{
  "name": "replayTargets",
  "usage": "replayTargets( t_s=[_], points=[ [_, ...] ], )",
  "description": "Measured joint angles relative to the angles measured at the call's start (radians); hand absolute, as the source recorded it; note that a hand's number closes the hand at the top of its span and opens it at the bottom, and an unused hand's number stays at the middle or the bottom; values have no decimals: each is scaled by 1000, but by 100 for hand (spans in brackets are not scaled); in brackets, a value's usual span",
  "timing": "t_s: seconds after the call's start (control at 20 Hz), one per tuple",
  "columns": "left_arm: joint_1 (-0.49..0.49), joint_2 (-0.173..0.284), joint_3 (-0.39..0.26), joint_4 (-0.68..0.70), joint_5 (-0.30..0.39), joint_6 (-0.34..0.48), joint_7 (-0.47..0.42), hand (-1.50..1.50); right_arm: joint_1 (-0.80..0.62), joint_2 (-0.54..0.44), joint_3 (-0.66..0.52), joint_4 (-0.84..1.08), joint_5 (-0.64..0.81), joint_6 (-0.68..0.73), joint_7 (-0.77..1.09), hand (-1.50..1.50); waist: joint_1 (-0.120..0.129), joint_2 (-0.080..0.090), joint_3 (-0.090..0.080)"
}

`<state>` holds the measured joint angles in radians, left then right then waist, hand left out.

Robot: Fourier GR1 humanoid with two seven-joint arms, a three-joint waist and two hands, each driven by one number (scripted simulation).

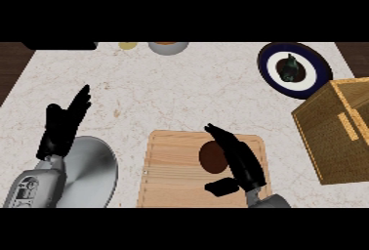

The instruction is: Pick the cupcake from the cutting board and place it in the basket

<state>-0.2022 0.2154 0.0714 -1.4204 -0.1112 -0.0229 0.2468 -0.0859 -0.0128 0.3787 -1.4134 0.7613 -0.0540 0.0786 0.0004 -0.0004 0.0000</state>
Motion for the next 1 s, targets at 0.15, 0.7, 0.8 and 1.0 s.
replayTargets(
  t_s=[0.15, 0.7, 0.8, 1.0],
  points=[
    [-4, -4, 4, 9, -4, -2, -8, 0, -13, -7, 2, 66, 33, -44, -58, 150, 0, 0, 0],
    [-4, -10, 14, 8, -13, -12, -8, 0, -83, -11, 43, 97, 256, -61, 80, 150, 2, -6, -2],
    [-8, -12, 10, 10, -18, -9, -6, 0, -107, -20, 52, 110, 314, -7, 169, 150, 3, -10, -3],
    [-13, -2, 21, 16, -4, -25, -2, 0, -122, -17, 111, 108, 437, 98, 332, 150, 1, -10, -3]
  ],
)
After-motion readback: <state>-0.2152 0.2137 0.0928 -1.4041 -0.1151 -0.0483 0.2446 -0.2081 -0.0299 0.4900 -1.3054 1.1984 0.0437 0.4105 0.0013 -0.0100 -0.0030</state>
